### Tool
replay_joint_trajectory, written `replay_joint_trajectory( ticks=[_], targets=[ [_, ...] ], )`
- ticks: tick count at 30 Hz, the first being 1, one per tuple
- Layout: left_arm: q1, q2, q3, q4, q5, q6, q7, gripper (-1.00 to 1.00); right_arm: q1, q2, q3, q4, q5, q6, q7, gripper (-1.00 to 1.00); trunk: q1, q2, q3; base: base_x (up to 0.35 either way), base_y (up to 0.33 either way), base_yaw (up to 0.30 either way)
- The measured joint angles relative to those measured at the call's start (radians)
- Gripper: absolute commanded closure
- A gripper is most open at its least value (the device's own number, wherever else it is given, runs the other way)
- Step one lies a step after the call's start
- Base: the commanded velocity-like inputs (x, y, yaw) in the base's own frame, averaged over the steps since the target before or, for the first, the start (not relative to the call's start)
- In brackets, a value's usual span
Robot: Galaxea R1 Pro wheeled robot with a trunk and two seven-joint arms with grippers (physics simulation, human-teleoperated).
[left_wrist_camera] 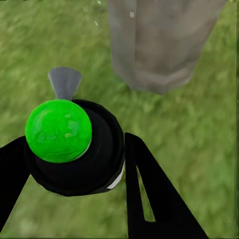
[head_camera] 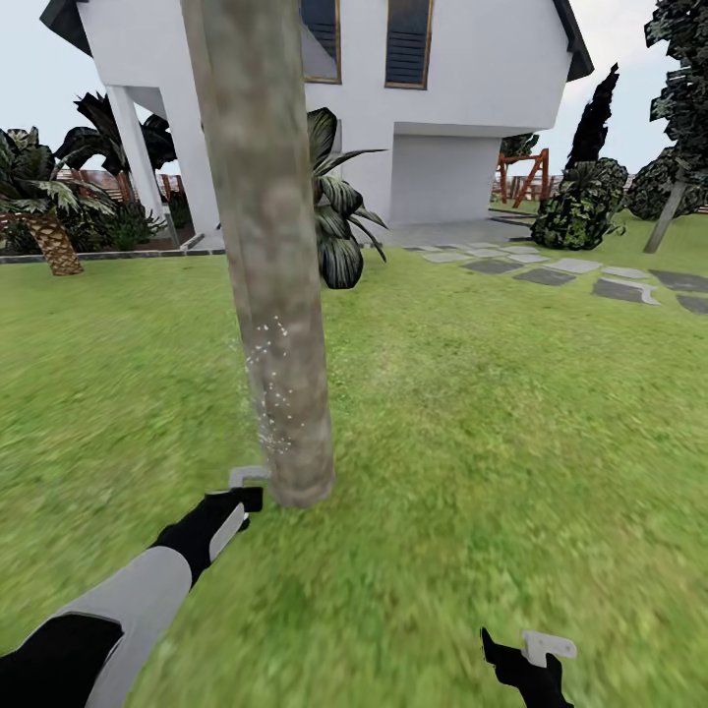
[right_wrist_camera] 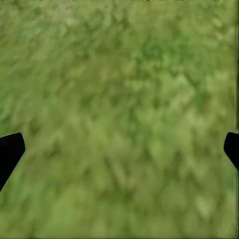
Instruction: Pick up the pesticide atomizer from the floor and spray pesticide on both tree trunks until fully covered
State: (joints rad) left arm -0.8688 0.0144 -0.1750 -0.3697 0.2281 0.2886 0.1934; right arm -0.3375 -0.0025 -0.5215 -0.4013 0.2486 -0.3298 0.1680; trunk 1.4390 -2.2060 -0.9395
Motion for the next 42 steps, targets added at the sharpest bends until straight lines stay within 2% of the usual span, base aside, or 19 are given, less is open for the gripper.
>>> replay_joint_trajectory(
  ticks=[3, 8, 20, 33, 42],
  targets=[
    [0.003, 0.0, 0.0, 0.0, -0.001, -0.005, 0.001, 1.0, 0.0, 0.0, 0.0, 0.001, 0.0, 0.0, 0.0, -1.0, 0.0, 0.0, 0.0, 0.091, -0.27, 0.0],
    [0.004, -0.015, -0.001, 0.001, -0.003, -0.005, 0.001, 1.0, 0.0, 0.0, 0.0, 0.002, 0.0, 0.0, 0.0, -1.0, 0.0, 0.0, 0.0, 0.043, -0.272, 0.0],
    [0.004, -0.022, -0.001, 0.002, -0.003, 0.0, 0.001, 1.0, 0.0, 0.001, 0.0, 0.002, 0.0, -0.002, -0.001, -1.0, 0.0, 0.0, 0.0, 0.0, -0.275, 0.005],
    [0.004, -0.025, -0.001, 0.001, -0.004, 0.0, 0.001, 1.0, 0.0, 0.001, 0.0, 0.002, 0.0, -0.002, -0.001, -1.0, 0.0, 0.0, 0.0, 0.004, -0.275, 0.222],
    [0.004, -0.024, 0.0, 0.0, -0.002, 0.001, 0.002, 1.0, 0.0, 0.001, 0.0, 0.004, 0.0, -0.002, -0.001, -1.0, 0.0, 0.0, 0.0, 0.235, -0.173, 0.086]
  ],
)
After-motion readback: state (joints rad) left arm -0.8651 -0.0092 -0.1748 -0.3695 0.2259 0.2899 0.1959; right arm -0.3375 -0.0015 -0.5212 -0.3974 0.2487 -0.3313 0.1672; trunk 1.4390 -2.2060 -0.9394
